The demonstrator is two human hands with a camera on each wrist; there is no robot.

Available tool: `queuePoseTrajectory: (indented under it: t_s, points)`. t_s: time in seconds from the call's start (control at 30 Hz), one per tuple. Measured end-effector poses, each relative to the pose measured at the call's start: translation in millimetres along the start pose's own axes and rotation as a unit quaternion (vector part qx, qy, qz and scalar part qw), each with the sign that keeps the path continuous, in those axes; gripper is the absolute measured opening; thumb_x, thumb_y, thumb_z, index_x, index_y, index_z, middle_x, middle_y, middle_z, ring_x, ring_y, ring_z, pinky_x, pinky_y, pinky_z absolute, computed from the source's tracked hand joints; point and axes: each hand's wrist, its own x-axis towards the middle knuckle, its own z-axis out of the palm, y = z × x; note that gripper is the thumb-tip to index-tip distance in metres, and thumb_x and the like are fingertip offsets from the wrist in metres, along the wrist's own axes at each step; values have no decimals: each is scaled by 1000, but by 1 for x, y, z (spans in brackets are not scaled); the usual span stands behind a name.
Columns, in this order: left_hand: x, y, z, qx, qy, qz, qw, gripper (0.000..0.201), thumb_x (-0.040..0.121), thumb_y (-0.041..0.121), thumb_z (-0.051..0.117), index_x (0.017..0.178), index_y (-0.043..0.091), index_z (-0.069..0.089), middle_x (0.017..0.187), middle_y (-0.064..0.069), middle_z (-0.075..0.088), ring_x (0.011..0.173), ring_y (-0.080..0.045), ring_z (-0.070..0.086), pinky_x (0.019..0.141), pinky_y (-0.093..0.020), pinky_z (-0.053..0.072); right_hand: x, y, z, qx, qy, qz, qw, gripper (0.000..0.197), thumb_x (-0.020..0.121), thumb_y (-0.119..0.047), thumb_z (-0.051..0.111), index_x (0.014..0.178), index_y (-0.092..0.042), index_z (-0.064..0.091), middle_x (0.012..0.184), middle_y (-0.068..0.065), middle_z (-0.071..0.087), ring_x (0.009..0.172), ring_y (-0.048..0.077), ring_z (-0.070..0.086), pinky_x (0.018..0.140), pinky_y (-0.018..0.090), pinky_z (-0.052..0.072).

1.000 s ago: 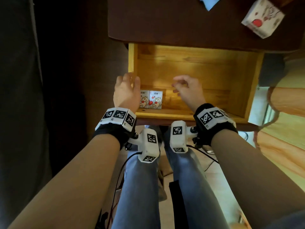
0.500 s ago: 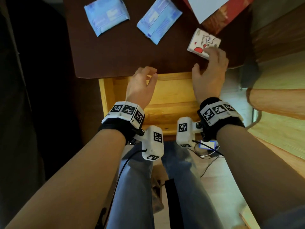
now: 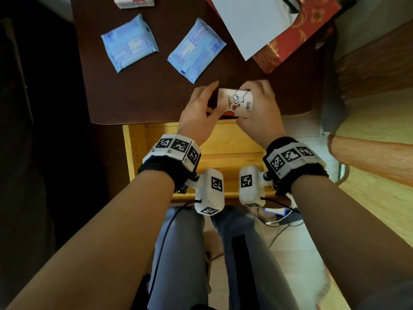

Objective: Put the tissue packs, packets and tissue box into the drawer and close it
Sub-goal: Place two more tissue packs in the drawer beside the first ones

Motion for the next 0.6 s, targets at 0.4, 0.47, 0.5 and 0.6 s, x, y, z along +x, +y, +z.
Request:
queuePoseTrajectory:
  t_s: [0.4, 0.47, 0.5, 0.6]
  points:
    - [-4, -35, -35, -57, -22, -92, 994, 29, 90, 32, 54, 110, 11, 52, 107, -11, 61, 95, -28, 60, 88, -50, 50, 14, -50, 19, 155, -76, -30, 985, 70, 70, 12, 52, 136, -9, 40, 116, 11, 47, 93, 7, 51, 69, 6, 47]
    - [-4, -41, -47, -88, 4, -102, 991, 27, 91, 30, 53, 109, 10, 50, 104, -11, 65, 93, -28, 63, 84, -51, 53, 25, -64, 26, 206, -88, 30, 974, 59, 75, 8, 55, 131, -8, 46, 122, 14, 54, 107, 17, 56, 82, 19, 54]
    - [-3, -43, -56, -106, 23, -102, 989, 26, 92, 28, 52, 109, 9, 49, 101, -10, 66, 91, -26, 65, 83, -50, 53, 32, -72, 30, 243, -106, 64, 962, 54, 76, 4, 56, 128, -8, 49, 122, 13, 57, 109, 20, 58, 87, 30, 56]
    - [0, -46, -75, -154, 56, -98, 982, 28, 92, 25, 53, 113, 6, 48, 97, -5, 64, 89, -21, 64, 83, -47, 54, 47, -91, 42, 303, -123, 101, 940, 44, 77, -1, 62, 120, -5, 55, 116, 13, 63, 108, 23, 62, 89, 46, 55]
